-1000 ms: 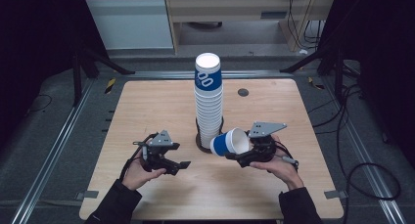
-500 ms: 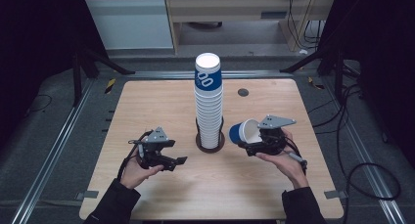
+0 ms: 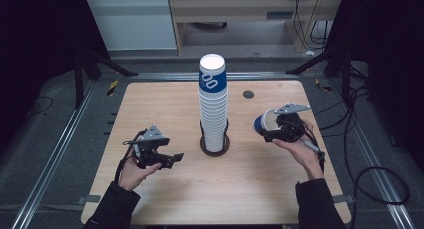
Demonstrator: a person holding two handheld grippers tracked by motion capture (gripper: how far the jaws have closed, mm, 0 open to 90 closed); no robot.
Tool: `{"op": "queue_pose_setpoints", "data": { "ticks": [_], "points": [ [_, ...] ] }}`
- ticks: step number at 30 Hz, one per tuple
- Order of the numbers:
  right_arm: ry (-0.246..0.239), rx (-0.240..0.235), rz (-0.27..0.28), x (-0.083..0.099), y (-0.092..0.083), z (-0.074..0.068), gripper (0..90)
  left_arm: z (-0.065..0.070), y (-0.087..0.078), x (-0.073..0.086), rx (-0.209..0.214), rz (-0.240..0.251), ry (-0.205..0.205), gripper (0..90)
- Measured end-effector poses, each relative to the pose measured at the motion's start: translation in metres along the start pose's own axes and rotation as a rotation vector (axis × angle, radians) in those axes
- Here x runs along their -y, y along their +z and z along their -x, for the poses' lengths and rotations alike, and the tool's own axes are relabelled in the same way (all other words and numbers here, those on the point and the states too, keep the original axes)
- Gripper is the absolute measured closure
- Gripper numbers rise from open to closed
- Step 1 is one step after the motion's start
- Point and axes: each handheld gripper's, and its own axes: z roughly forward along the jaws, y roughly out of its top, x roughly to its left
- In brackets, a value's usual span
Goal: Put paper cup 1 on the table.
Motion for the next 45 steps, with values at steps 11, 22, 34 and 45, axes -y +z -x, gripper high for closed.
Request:
{"op": "queue_pose_setpoints", "data": {
  "ticks": [11,22,34,45],
  "points": [
    [0.031,0.049,-0.138,-0.005,0.019,0.027,20.4,-0.004,-0.002,0.001,-0.015,-0.003,-0.01,19.6],
    [0.066,0.077,-0.288,0.006,0.042,0.041,19.7,-0.005,-0.001,0.002,-0.021,-0.021,-0.007,19.8],
    [0.061,0.097,-0.389,0.017,0.062,0.048,18.2,-0.006,0.003,0.004,-0.019,-0.048,-0.004,19.8],
    [0.045,0.087,-0.358,0.023,0.066,0.05,8.5,-0.006,0.004,0.004,-0.015,-0.052,-0.005,19.6]
  ]
}}
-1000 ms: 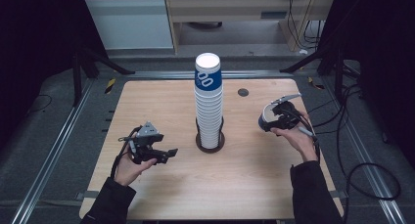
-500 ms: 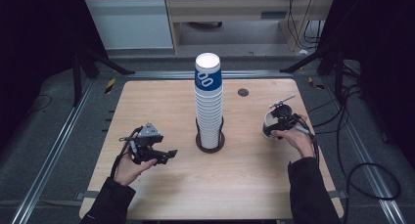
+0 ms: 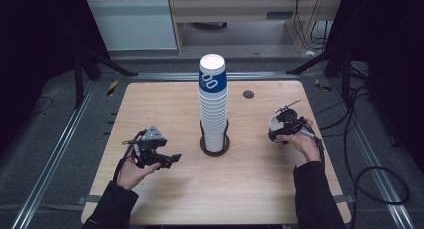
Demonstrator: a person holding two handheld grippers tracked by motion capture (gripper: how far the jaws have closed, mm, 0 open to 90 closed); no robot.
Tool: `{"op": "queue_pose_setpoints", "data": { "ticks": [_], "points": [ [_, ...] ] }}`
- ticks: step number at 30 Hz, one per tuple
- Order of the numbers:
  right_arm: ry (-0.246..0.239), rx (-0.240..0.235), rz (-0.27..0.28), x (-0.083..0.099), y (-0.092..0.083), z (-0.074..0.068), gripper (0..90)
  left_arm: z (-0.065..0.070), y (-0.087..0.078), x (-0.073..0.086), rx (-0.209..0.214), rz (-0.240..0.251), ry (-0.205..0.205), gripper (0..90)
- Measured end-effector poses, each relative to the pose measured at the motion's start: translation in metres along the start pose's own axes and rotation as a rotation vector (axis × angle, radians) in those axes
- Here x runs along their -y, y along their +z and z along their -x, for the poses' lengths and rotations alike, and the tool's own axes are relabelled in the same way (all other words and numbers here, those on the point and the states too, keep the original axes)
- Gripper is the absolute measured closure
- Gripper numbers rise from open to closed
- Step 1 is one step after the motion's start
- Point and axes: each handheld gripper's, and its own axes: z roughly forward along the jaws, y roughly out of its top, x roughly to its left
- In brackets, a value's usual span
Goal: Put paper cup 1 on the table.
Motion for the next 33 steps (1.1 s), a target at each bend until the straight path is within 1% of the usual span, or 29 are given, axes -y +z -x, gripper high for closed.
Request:
{"op": "queue_pose_setpoints", "data": {
  "ticks": [3,6,10,15,23,26,28,33],
  "points": [
    [-0.002,-0.006,0.031,-0.001,-0.005,-0.002,7.5,0.0,0.0,0.0,-0.001,0.002,0.001,19.5],
    [-0.01,0.01,0.053,-0.002,-0.01,-0.005,6.3,0.0,-0.001,0.0,0.0,0.002,0.002,19.5],
    [-0.008,0.035,0.092,-0.004,-0.015,-0.007,4.7,0.0,-0.001,0.0,-0.001,0.001,0.001,19.4],
    [0.012,0.046,0.132,-0.005,-0.022,-0.006,3.6,0.0,-0.001,0.0,0.0,0.002,0.002,19.3],
    [0.024,0.049,0.203,-0.004,-0.035,-0.005,3.8,0.0,-0.001,0.0,-0.002,0.005,0.002,19.2],
    [0.03,0.054,0.247,-0.003,-0.044,-0.006,4.3,-0.001,-0.002,0.0,-0.005,0.009,-0.002,19.2],
    [0.026,0.042,0.281,-0.002,-0.051,-0.008,4.4,-0.001,-0.002,0.0,-0.004,0.012,-0.004,19.2],
    [0.022,0.038,0.375,0.001,-0.071,-0.014,5.6,-0.001,-0.003,0.0,-0.004,0.017,-0.004,18.9]
  ]
}}
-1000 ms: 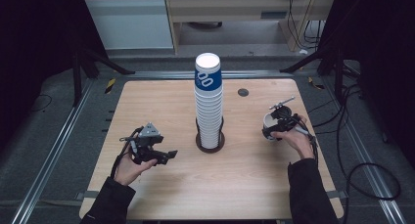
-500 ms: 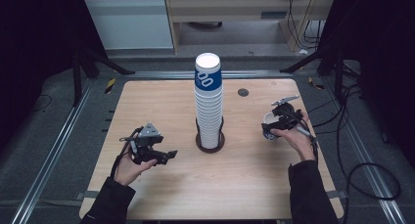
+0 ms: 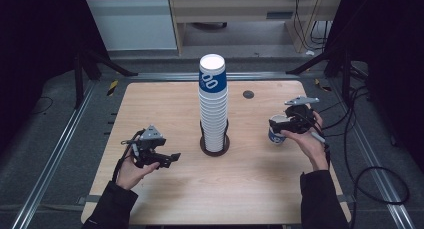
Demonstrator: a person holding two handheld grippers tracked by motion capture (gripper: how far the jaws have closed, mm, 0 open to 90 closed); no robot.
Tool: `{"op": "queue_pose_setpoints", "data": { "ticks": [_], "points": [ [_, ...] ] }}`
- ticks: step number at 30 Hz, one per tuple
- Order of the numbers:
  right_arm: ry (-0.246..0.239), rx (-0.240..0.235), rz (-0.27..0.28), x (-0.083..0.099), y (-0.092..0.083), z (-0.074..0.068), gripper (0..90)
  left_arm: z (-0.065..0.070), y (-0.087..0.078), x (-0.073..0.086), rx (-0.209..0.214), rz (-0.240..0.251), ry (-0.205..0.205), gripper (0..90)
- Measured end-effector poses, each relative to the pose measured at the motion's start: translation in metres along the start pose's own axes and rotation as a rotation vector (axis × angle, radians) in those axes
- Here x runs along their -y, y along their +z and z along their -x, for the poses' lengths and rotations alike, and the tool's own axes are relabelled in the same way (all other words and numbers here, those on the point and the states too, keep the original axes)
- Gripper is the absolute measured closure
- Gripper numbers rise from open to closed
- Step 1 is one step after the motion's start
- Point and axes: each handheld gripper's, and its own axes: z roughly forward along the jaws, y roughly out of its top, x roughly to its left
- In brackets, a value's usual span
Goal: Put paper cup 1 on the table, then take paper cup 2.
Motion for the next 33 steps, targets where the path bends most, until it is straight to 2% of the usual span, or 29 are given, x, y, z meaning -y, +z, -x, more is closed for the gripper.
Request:
{"op": "queue_pose_setpoints", "data": {
  "ticks": [3,9,13,18,23,33],
  "points": [
    [-0.01,-0.018,0.074,-0.003,-0.012,-0.005,5.9,0.001,0.0,0.0,-0.003,0.003,0.001,18.9],
    [0.001,-0.1,0.191,-0.008,-0.031,-0.017,7.0,0.0,0.0,0.0,-0.002,0.009,-0.004,19.0],
    [-0.005,-0.124,0.254,-0.014,-0.041,-0.026,7.8,-0.001,0.001,0.001,0.0,0.012,-0.01,19.1],
    [-0.001,-0.183,0.329,-0.026,-0.054,-0.038,8.4,-0.001,-0.001,0.001,-0.003,0.023,-0.012,19.8],
    [-0.031,-0.215,0.369,-0.039,-0.061,-0.053,8.3,-0.001,-0.002,0.0,-0.004,0.036,-0.013,21.6],
    [-0.037,-0.316,0.457,-0.064,-0.066,-0.079,7.4,-0.002,-0.002,0.0,-0.017,0.037,-0.021,23.8]
  ]
}}
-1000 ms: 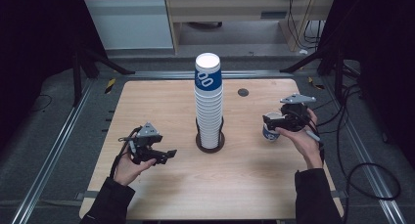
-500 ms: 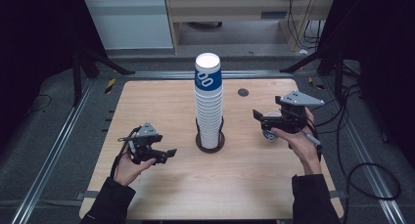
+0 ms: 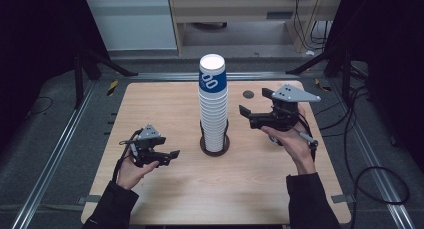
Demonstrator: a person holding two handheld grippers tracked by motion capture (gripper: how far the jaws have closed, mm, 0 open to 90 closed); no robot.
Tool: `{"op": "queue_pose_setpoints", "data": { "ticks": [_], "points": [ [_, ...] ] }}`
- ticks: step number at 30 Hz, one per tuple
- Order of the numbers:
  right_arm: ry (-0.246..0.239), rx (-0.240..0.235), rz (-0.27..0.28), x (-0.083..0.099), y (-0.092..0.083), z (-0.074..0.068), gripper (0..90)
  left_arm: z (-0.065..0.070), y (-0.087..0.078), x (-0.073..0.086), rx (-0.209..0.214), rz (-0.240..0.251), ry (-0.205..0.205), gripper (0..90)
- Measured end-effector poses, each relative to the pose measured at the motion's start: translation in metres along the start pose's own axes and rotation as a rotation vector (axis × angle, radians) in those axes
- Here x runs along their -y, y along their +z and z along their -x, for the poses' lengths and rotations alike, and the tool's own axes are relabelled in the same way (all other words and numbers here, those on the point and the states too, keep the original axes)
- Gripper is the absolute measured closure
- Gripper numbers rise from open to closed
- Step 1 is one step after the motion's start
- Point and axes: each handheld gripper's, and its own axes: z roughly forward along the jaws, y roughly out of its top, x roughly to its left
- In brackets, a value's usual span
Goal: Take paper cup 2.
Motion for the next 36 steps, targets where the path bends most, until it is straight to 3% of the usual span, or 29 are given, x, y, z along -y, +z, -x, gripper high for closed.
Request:
{"op": "queue_pose_setpoints", "data": {
  "ticks": [6,17,31,36],
  "points": [
    [-0.008,-0.041,0.052,-0.013,0.012,-0.014,7.2,-0.001,-0.002,0.0,0.0,0.013,-0.007,23.0],
    [-0.031,-0.095,0.072,-0.034,0.034,-0.035,5.9,0.0,-0.001,0.0,0.001,0.018,-0.005,22.0],
    [-0.01,-0.078,0.057,-0.038,0.075,-0.04,5.7,-0.002,-0.001,0.001,0.005,0.02,-0.015,21.7],
    [-0.003,-0.075,0.078,-0.038,0.085,-0.04,7.4,-0.002,0.0,0.001,0.008,0.018,-0.013,21.7]
  ]
}}
